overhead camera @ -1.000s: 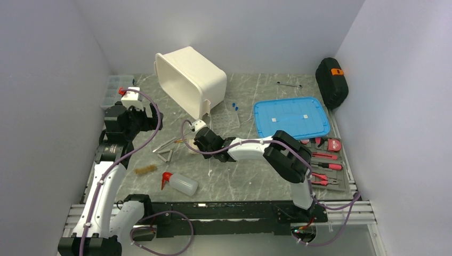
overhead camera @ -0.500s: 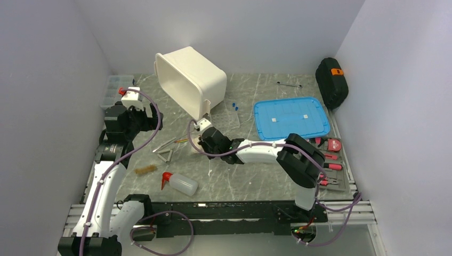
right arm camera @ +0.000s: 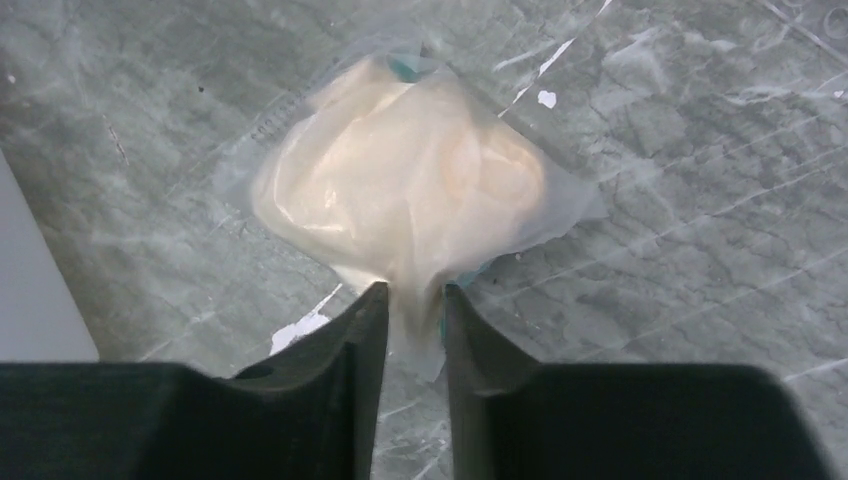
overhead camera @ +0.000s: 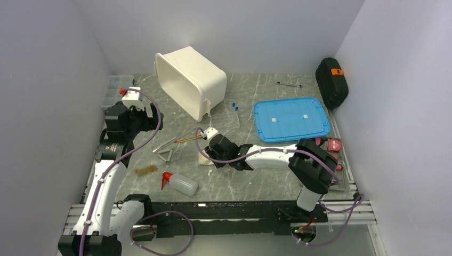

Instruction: Organize the chemistry lab equipment

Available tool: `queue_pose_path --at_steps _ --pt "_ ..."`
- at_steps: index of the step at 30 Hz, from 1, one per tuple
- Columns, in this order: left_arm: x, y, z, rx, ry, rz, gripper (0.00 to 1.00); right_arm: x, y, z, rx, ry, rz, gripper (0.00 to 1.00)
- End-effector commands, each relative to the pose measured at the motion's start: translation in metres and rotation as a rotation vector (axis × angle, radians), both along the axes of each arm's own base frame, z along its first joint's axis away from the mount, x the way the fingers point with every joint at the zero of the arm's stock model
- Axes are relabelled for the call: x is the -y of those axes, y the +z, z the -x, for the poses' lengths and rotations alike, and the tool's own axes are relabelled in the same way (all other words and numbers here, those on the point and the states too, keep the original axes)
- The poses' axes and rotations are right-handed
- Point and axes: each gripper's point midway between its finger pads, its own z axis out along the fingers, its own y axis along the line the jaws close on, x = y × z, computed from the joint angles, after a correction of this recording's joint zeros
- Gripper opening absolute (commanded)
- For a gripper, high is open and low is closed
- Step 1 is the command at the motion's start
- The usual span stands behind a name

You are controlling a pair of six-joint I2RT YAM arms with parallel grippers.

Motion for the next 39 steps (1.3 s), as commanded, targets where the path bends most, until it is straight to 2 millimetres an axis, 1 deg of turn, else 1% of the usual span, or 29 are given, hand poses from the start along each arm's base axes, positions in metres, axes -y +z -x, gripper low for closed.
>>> queue_pose_path --at_steps 1,2,3,6,8,11,13,16,20,22,24,26,28,29,30,31,32,33,34,39 --pt "0.001 0.015 -0.003 0.037 -0.005 -0.009 0.99 -0.002 0.013 -0.004 0.017 -0.038 -0.02 0.4" --pt "0.001 0.015 -0.004 0.038 -0.005 -0.009 0.99 -0.002 0.016 -0.006 0.023 -0.045 -0.024 0.5" --pt "0.001 0.016 -0.003 0.04 -0.003 -0.01 0.99 -0.002 0.019 -0.008 0.032 -0.053 -0.029 0.55" --pt "-0.001 0.017 -0.003 0.04 0.004 -0.012 0.99 0.0 0.035 -0.013 0.067 -0.075 -0.041 0.65" --pt "-0.001 0.017 -0.003 0.04 0.006 -0.011 0.99 0.002 0.05 -0.018 0.096 -0.09 -0.057 0.69" --pt "-0.002 0.017 -0.003 0.04 0.011 -0.011 0.99 0.003 0.078 -0.03 0.128 -0.122 -0.105 0.7" --pt "-0.002 0.018 -0.003 0.042 0.013 -0.011 0.99 0.003 0.099 -0.044 0.145 -0.155 -0.156 0.7" --pt "-0.003 0.019 -0.002 0.046 0.017 -0.012 0.99 0.003 0.125 -0.07 0.164 -0.213 -0.231 0.68" --pt "-0.003 0.02 -0.001 0.053 0.018 -0.01 0.99 0.002 0.153 -0.108 0.197 -0.278 -0.326 0.65" --pt "-0.003 0.02 -0.001 0.052 0.019 -0.007 0.99 0.0 0.175 -0.127 0.199 -0.292 -0.424 0.65" --pt "-0.002 0.02 -0.001 0.052 0.016 -0.004 0.99 -0.001 0.195 -0.14 0.219 -0.29 -0.506 0.64" --pt "-0.002 0.021 0.0 0.057 0.016 -0.002 0.99 -0.005 0.209 -0.153 0.255 -0.286 -0.533 0.64" --pt "-0.001 0.021 0.0 0.058 0.014 -0.002 0.99 -0.013 0.214 -0.165 0.272 -0.281 -0.521 0.64" --pt "-0.002 0.022 0.0 0.06 0.014 -0.002 0.99 -0.018 0.213 -0.17 0.274 -0.277 -0.51 0.64" --pt "-0.001 0.022 0.0 0.059 0.013 -0.003 0.99 -0.022 0.211 -0.175 0.274 -0.275 -0.503 0.63" --pt "-0.001 0.022 0.0 0.061 0.014 -0.004 0.99 -0.028 0.206 -0.181 0.27 -0.27 -0.493 0.62" --pt "-0.001 0.022 0.001 0.06 0.012 -0.004 0.99 -0.032 0.209 -0.183 0.276 -0.264 -0.498 0.62" --pt "-0.001 0.022 0.001 0.06 0.013 -0.006 0.99 -0.037 0.204 -0.188 0.274 -0.262 -0.491 0.61" --pt "-0.001 0.023 0.001 0.063 0.014 -0.006 0.99 -0.04 0.204 -0.192 0.277 -0.261 -0.491 0.61" --pt "-0.001 0.022 0.001 0.063 0.013 -0.01 0.99 -0.052 0.195 -0.209 0.284 -0.266 -0.477 0.57"
